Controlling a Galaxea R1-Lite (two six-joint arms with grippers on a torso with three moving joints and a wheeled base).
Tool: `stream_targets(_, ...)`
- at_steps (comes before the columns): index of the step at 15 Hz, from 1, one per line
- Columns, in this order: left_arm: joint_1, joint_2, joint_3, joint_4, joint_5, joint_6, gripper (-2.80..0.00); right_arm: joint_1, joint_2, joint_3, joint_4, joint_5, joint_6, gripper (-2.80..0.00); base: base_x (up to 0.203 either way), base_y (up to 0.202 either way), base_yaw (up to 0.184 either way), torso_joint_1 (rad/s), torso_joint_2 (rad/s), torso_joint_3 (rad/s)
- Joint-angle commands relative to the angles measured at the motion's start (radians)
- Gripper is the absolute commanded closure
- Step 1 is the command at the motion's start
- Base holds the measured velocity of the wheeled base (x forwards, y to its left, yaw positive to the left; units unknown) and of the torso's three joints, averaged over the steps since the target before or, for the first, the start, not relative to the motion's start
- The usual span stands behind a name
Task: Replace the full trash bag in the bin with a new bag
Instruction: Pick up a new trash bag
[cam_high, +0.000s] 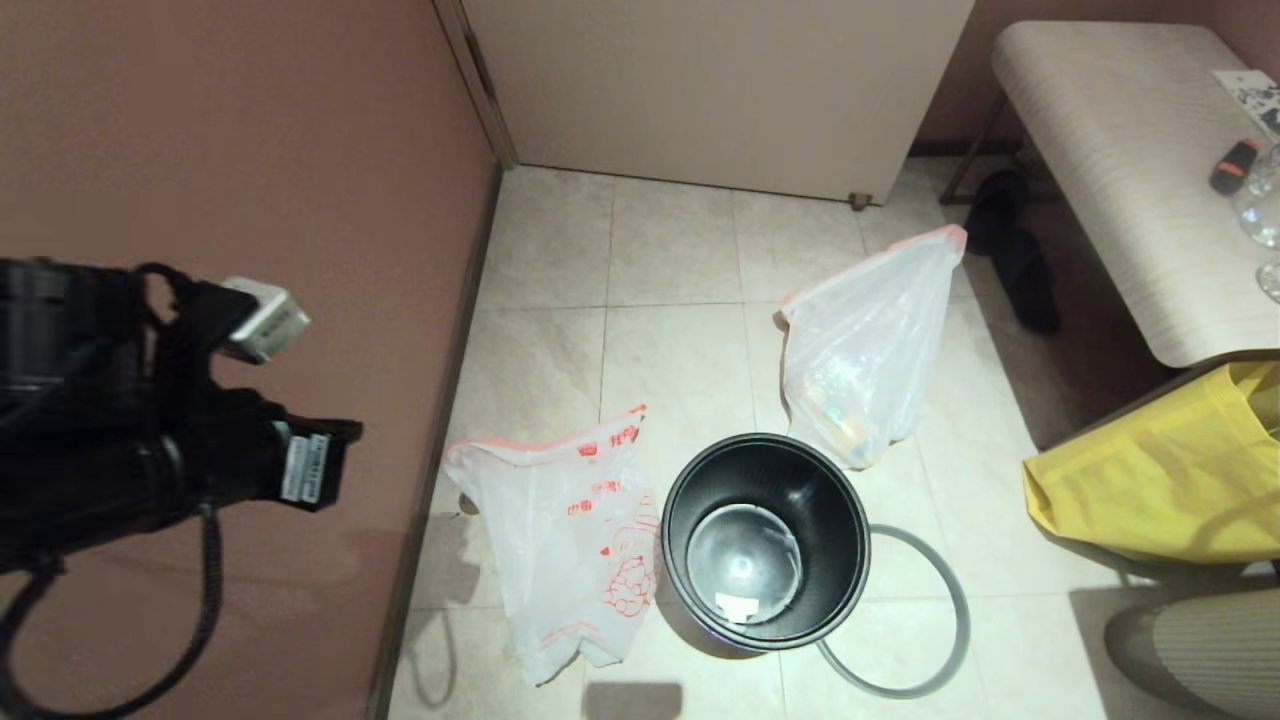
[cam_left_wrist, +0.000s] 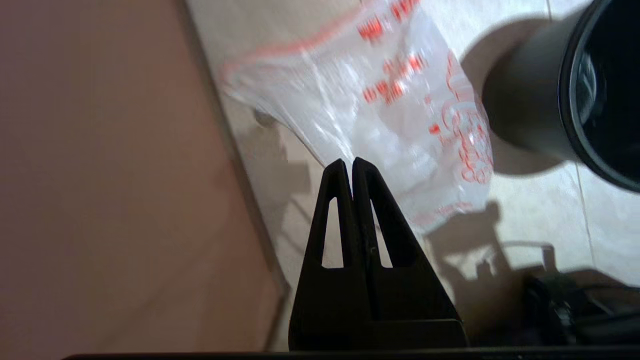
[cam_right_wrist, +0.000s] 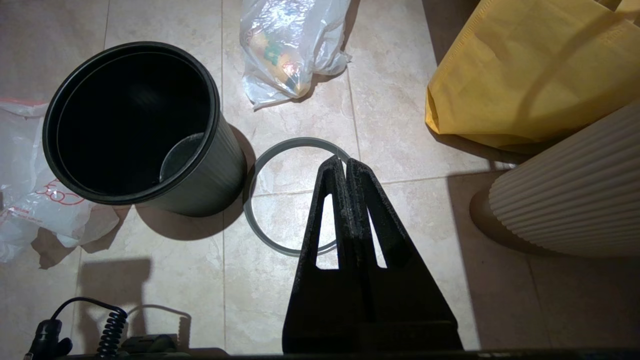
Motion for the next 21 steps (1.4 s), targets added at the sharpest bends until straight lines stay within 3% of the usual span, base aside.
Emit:
stream_targets(1,-0.047,0.204,-0.011,-0.002,0.008,-0.022,0.00,0.000,0.002,0.000,0.000,-0.001,-0.012,0.00,0.000,0.000,0.000,0.000,0.00,0.000)
stream_targets(6,-0.103,0.652,-0.077,-0.180,0.023,-0.093,0.00,0.000,0.002,0.000,0.000,-0.001,0.001,0.00,0.000,0.000,0.000,0.000,0.00,0.000)
stream_targets(10,-0.109,0.922,-0.299,-0.225,0.048,-0.107,0.00,0.000,0.002,0.000,0.000,-0.001,0.000,0.00,0.000,0.000,0.000,0.000,0.00,0.000)
stream_targets(11,-0.114,0.964,-0.353,-0.208,0.051,-0.110,-2.80,0.000,0.002,0.000,0.000,-0.001,-0.001,0.00,0.000,0.000,0.000,0.000,0.00,0.000)
stream_targets(14,-0.143,1.084,-0.480,-0.159,0.049,-0.118,-2.80,0.000,0.002,0.000,0.000,-0.001,0.001,0.00,0.000,0.000,0.000,0.000,0.00,0.000)
stream_targets(17,-0.178,1.129,-0.539,-0.038,0.046,-0.143,-2.80,0.000,0.002,0.000,0.000,-0.001,0.000,0.00,0.000,0.000,0.000,0.000,0.00,0.000)
stream_targets(21,-0.254,1.134,-0.573,0.082,-0.008,-0.228,-2.80,0.000,0.002,0.000,0.000,-0.001,0.000,0.00,0.000,0.000,0.000,0.000,0.00,0.000)
